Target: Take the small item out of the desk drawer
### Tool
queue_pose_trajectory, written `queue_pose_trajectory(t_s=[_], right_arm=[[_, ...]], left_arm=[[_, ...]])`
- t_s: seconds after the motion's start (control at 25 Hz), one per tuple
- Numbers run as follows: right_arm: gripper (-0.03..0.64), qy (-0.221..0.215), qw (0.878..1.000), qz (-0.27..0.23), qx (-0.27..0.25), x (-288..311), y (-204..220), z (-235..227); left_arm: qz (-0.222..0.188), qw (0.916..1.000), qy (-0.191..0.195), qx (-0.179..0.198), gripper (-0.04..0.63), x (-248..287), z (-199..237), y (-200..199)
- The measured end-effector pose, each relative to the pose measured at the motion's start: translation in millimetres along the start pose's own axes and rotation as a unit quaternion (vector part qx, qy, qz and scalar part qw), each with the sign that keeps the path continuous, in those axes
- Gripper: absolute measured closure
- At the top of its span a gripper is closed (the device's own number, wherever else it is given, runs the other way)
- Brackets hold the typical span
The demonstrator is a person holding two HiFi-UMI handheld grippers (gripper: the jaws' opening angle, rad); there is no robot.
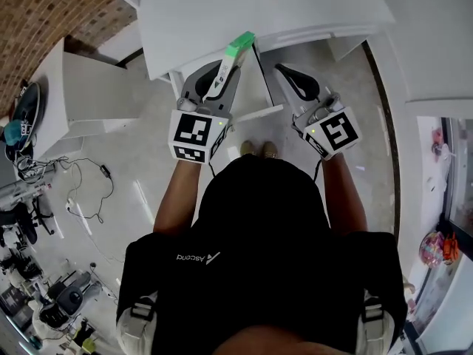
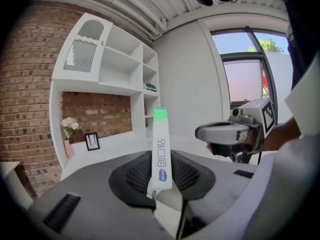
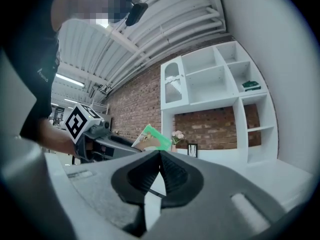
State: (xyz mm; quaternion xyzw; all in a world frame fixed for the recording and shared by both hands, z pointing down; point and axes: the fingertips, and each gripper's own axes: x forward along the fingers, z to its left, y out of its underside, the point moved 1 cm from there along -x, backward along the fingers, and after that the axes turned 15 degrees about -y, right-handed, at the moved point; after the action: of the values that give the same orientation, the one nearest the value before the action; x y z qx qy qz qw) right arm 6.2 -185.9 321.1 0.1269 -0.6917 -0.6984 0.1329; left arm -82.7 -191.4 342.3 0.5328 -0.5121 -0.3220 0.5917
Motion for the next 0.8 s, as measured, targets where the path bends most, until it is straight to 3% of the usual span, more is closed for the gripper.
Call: queue_pose_trajectory(t_s=[0.28, 0.8], right_arm=[[0.615, -0.004, 1.000, -0.019, -0.012, 3, -23, 11], [0.615, 0.009, 0.999, -0.035, -0.010, -5, -35, 22]], left_arm=[[-0.071, 0.9972, 0.014, -0.016, 0.505, -30, -3, -37], [-0.127, 0.9910, 0.030, -0.028, 0.504, -62, -7, -65]])
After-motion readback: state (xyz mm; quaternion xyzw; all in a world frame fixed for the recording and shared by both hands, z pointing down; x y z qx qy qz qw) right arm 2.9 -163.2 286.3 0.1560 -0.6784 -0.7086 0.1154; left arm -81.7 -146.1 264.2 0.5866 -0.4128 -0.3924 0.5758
